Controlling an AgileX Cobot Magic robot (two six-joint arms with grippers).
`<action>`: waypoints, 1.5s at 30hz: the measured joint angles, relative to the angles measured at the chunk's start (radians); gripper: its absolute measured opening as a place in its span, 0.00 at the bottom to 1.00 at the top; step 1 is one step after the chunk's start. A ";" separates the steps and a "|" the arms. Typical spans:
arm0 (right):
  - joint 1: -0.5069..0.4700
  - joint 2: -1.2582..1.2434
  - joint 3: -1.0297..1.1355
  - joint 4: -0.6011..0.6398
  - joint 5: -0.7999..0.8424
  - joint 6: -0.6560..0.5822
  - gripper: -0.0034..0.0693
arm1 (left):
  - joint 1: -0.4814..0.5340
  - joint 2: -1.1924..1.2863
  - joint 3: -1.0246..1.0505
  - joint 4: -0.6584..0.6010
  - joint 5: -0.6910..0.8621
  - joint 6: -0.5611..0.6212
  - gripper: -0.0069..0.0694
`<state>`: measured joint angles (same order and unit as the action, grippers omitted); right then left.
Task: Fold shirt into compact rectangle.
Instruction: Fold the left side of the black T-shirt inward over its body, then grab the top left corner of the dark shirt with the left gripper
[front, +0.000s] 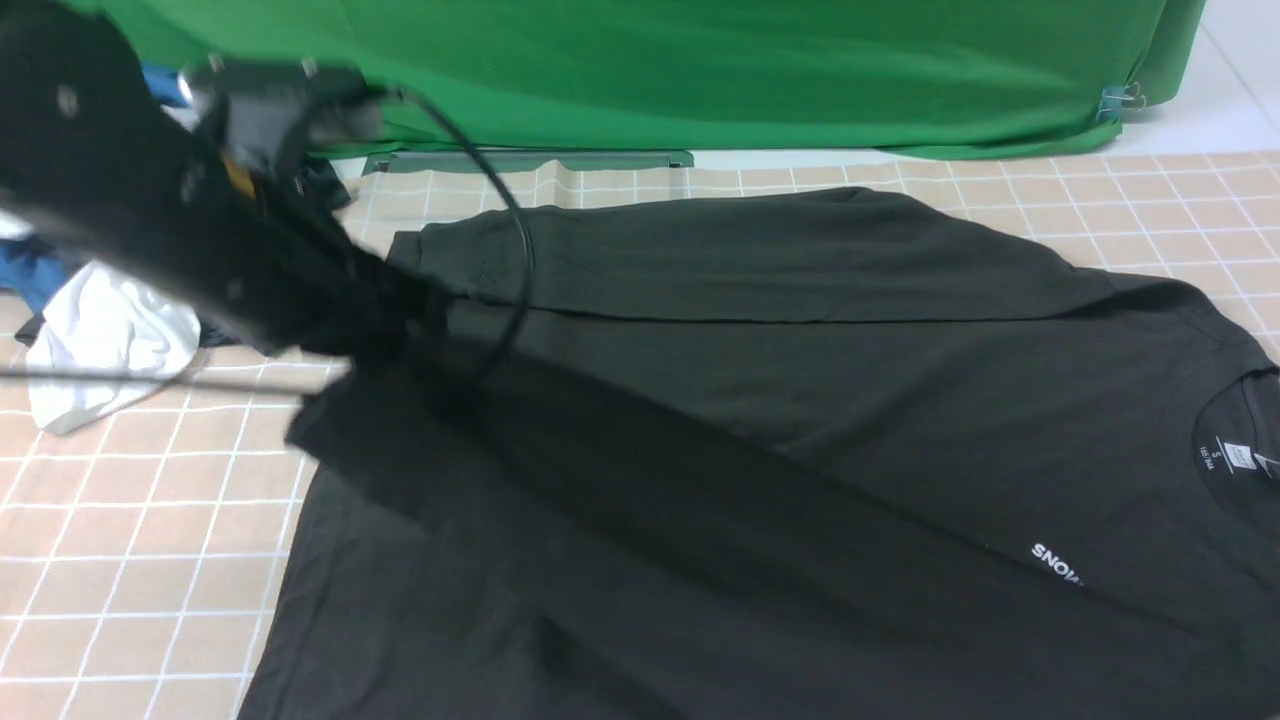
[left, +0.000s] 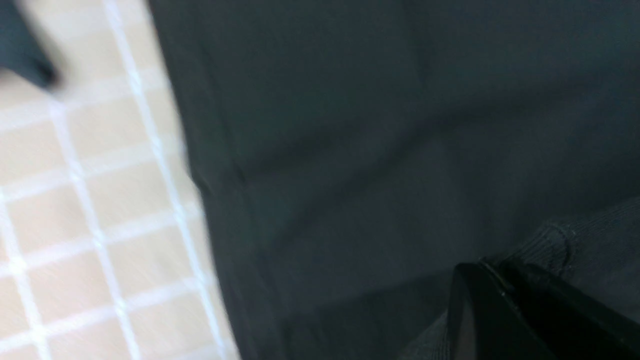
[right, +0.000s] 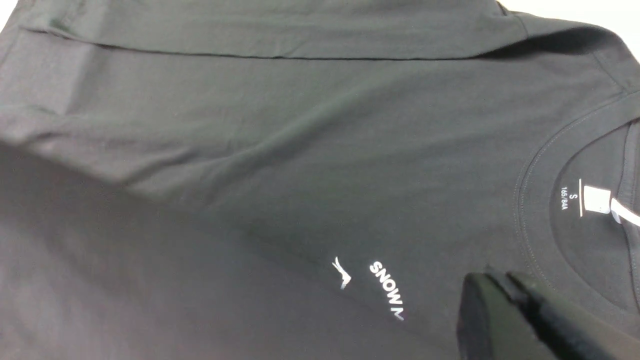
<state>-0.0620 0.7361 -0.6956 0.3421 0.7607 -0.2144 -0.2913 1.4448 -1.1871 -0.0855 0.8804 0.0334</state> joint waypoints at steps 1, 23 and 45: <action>0.000 0.000 0.000 0.000 0.000 0.000 0.14 | 0.010 0.016 -0.021 0.006 -0.003 -0.001 0.12; 0.000 0.000 0.000 0.002 0.000 0.000 0.17 | 0.030 0.332 -0.072 0.296 -0.224 -0.085 0.28; 0.000 0.000 0.000 0.007 -0.003 0.001 0.17 | 0.111 0.715 -0.533 0.111 -0.161 -0.264 0.78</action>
<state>-0.0620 0.7361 -0.6956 0.3495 0.7575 -0.2136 -0.1801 2.1600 -1.7204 0.0256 0.7197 -0.2308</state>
